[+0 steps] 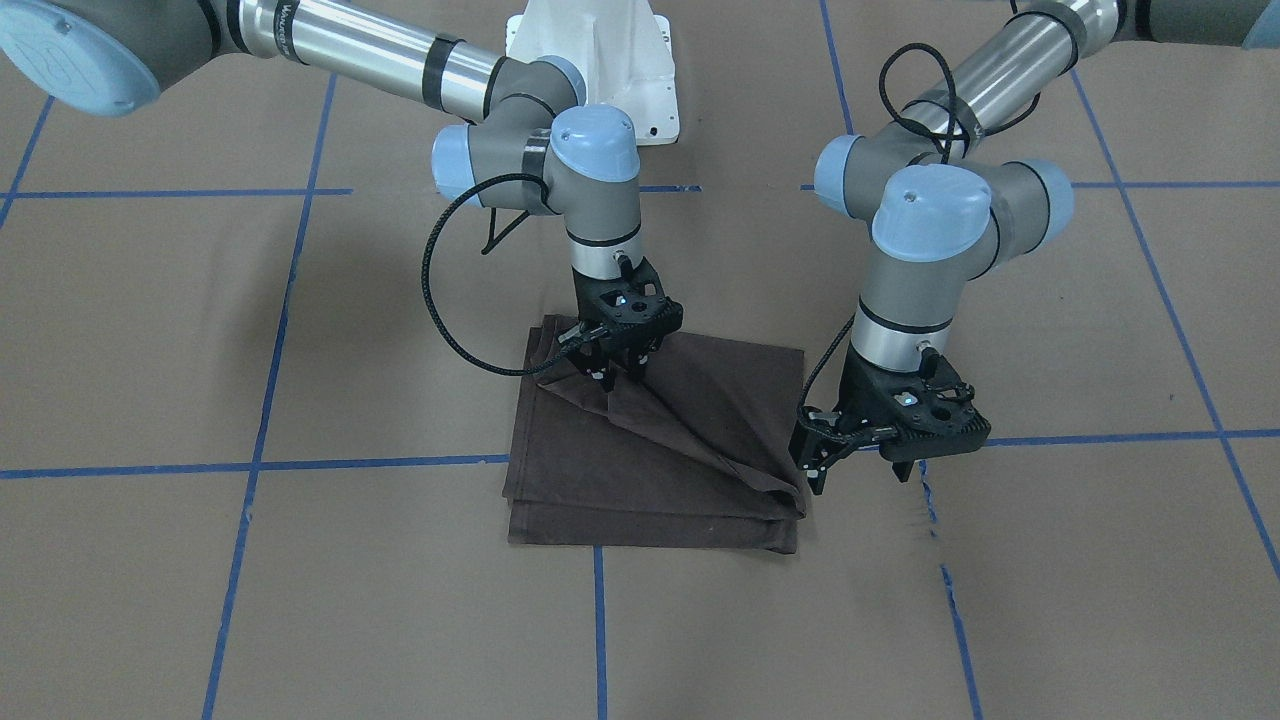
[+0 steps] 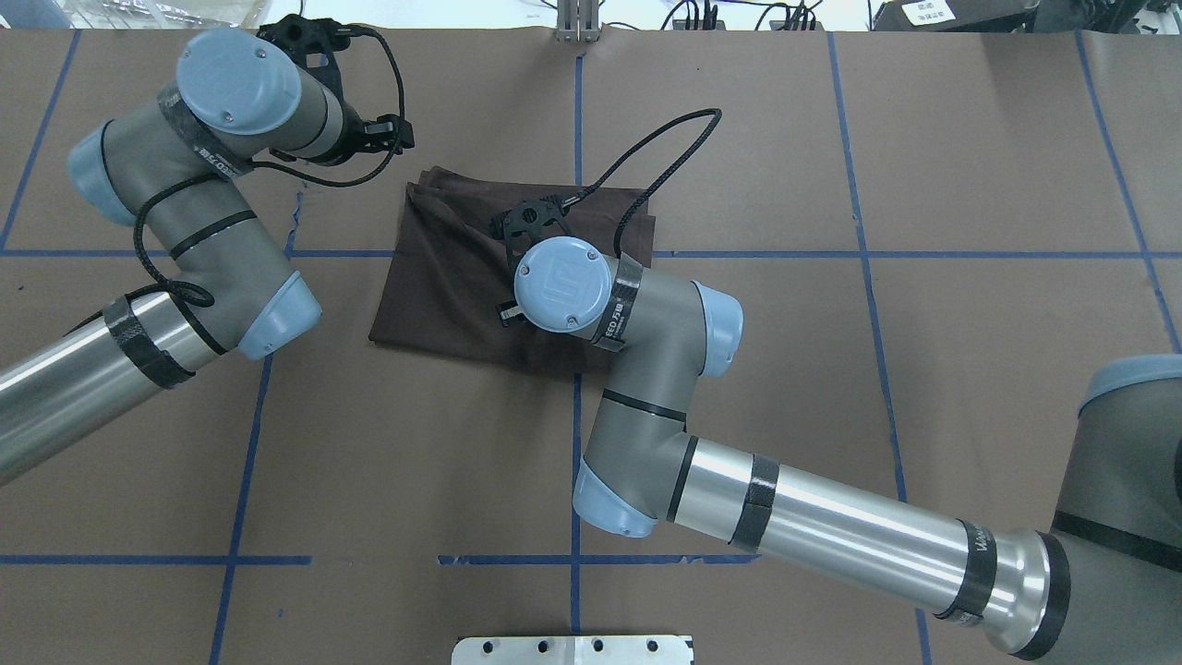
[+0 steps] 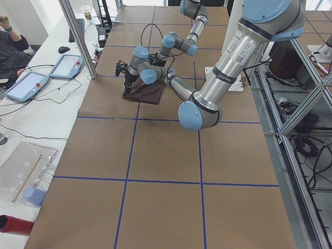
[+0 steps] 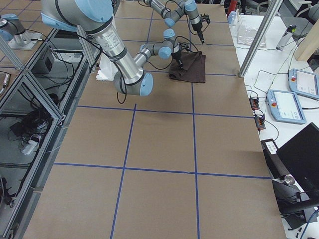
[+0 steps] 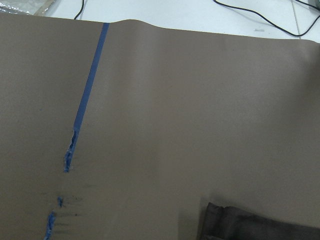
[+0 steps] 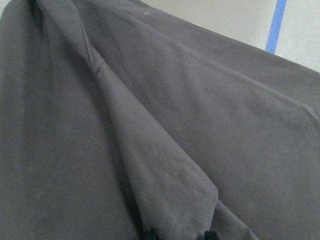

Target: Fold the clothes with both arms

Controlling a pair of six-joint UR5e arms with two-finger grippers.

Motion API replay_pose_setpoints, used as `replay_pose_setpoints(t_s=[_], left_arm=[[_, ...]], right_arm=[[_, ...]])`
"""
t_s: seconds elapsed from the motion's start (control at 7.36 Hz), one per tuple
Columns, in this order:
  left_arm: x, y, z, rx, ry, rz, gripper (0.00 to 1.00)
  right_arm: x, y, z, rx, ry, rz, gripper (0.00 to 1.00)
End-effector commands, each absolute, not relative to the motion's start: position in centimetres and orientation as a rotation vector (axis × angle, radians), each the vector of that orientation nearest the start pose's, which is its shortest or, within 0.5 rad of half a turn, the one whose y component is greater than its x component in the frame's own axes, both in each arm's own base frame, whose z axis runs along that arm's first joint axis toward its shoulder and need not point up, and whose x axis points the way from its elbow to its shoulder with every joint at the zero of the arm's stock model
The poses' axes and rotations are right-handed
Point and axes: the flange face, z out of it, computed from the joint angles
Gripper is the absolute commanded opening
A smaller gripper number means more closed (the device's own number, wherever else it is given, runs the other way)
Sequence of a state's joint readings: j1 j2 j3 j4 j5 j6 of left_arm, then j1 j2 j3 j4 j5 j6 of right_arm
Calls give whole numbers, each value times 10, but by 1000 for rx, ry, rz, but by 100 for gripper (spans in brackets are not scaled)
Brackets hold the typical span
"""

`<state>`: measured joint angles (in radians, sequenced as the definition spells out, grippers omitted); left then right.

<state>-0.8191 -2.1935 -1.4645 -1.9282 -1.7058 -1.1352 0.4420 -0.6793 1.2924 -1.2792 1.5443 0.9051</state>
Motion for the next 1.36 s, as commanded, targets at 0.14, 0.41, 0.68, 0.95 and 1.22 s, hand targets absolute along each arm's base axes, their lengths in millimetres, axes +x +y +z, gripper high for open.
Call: replay_pose_setpoints(t_s=[0.14, 0.41, 0.68, 0.95, 1.22], left_arm=[[410, -615, 301, 410, 783, -301, 100], [411, -614, 299, 410, 786, -302, 100], [412, -614, 295, 413, 790, -303, 100], [412, -615, 294, 414, 792, -303, 100], [411, -615, 295, 414, 790, -299, 100]], right_arm=[[-645, -478, 190, 507, -745, -183, 0], [-609, -526, 196, 545, -684, -199, 0], [-593, -564, 224, 546, -605, -211, 0], [-586, -576, 228, 554, -591, -201, 99], [-577, -585, 218, 560, -604, -188, 100]])
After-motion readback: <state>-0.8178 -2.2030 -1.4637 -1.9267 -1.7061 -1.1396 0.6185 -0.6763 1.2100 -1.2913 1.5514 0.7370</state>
